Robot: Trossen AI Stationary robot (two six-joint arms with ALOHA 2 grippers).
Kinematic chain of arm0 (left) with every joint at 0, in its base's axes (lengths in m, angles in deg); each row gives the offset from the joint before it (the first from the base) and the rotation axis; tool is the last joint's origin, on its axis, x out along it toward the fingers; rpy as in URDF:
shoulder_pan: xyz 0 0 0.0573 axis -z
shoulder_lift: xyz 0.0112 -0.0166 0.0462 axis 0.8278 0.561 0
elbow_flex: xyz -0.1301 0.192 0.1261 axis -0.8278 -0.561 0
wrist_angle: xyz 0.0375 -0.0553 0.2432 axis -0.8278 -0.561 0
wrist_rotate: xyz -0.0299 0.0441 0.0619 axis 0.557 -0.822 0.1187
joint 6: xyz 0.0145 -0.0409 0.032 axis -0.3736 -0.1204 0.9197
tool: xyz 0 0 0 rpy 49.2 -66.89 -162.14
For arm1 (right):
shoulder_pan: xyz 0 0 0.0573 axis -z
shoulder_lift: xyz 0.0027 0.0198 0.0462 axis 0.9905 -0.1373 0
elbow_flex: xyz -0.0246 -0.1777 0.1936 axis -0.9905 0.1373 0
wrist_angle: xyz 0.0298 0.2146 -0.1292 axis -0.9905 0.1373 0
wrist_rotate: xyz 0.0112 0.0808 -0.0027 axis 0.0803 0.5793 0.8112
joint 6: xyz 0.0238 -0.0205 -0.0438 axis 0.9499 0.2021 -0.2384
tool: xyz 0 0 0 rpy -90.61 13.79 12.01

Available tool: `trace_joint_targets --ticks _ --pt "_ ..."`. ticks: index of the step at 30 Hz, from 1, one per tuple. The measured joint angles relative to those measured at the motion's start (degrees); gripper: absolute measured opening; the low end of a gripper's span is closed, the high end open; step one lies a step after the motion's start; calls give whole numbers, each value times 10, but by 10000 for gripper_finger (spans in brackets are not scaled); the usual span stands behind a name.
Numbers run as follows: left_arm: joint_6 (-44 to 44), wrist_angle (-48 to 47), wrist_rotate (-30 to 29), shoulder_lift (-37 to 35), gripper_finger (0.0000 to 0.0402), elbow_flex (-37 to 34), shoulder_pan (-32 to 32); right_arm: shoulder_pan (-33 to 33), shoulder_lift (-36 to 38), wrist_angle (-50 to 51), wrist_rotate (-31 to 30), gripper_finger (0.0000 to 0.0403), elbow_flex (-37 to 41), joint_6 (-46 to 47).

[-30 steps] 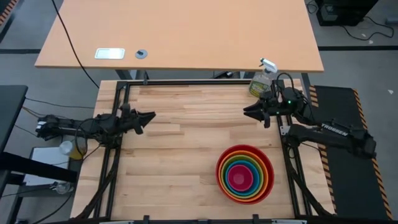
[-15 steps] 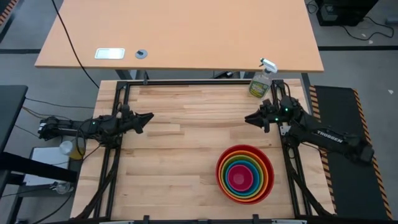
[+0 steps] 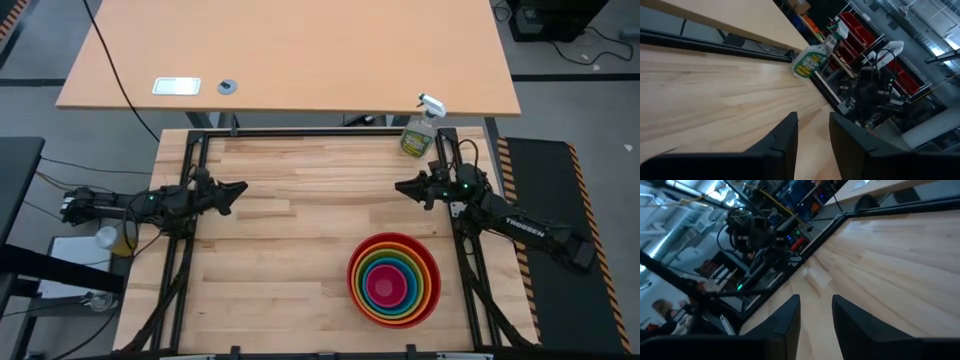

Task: Nest bowls inside each other
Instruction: Return to Home Position

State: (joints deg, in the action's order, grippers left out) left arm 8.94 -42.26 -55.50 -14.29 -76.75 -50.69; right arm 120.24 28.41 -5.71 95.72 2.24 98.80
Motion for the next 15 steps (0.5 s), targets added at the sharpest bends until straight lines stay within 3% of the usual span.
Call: trace_joint_targets --ticks 8,15 --pt "73 -13 3 3 77 0 5 2 1 0 -36 119 0 43" --pt "146 -12 2 3 71 0 5 2 1 0 -36 119 0 -34"
